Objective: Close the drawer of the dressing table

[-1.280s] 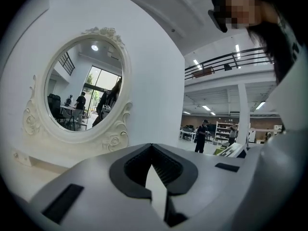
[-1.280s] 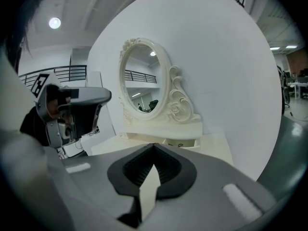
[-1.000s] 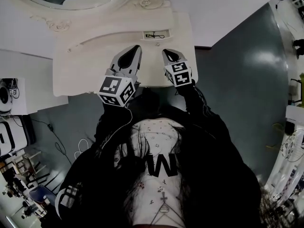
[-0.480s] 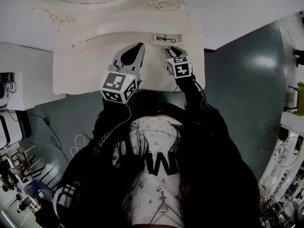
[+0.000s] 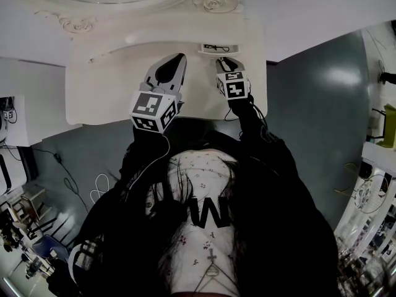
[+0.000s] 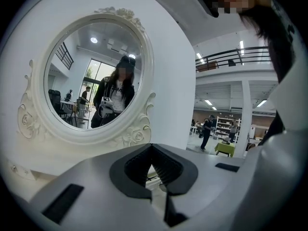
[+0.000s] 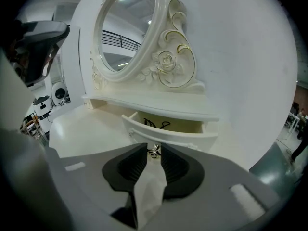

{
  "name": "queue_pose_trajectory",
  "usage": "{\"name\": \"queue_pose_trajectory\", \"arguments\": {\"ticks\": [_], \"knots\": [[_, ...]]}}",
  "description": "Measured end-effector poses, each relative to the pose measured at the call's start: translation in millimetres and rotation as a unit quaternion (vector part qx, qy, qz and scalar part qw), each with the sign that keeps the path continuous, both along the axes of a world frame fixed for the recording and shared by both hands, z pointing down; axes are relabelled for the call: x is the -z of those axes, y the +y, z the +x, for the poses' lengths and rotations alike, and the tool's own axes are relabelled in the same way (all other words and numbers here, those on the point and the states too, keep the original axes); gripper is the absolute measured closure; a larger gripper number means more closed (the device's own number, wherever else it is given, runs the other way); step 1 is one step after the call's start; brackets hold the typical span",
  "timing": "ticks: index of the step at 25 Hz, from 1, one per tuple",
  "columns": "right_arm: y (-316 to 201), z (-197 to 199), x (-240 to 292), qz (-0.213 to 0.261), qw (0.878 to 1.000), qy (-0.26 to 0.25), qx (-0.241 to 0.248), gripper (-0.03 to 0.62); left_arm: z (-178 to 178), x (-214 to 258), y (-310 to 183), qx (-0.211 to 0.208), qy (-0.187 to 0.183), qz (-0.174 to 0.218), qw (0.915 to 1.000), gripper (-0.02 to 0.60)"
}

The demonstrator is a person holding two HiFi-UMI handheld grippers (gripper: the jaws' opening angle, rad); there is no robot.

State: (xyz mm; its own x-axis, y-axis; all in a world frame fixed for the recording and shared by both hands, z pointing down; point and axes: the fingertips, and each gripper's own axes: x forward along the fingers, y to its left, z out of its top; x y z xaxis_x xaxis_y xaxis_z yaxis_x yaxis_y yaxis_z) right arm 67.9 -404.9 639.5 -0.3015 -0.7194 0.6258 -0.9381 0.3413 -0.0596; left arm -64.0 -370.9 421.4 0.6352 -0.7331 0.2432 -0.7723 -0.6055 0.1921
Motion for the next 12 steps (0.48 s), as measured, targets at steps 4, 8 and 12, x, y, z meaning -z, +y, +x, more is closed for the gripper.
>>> {"name": "queue_pose_trajectory", "arguments": {"ticks": [4,8,12], "knots": [[-11.1,0.7,-0.3,-0.002,1.000,-0.003,-0.006,0.497,-5.9,0.3,-5.4,0.007,0.002,0.000,1.0000,0.581],[-21.3,2.3,-1.0,-0.002,1.000,-0.002,-0.011,0.497,-11.7,0.4,-9.0,0.013,0.001,0.000,0.9999,0.581],[-30.2,2.0,-0.9,-0.002,1.000,-0.001,-0.015,0.497,-17.5,-0.8,-10.9,0.018,0.000,-0.001,0.9998,0.581]]}}
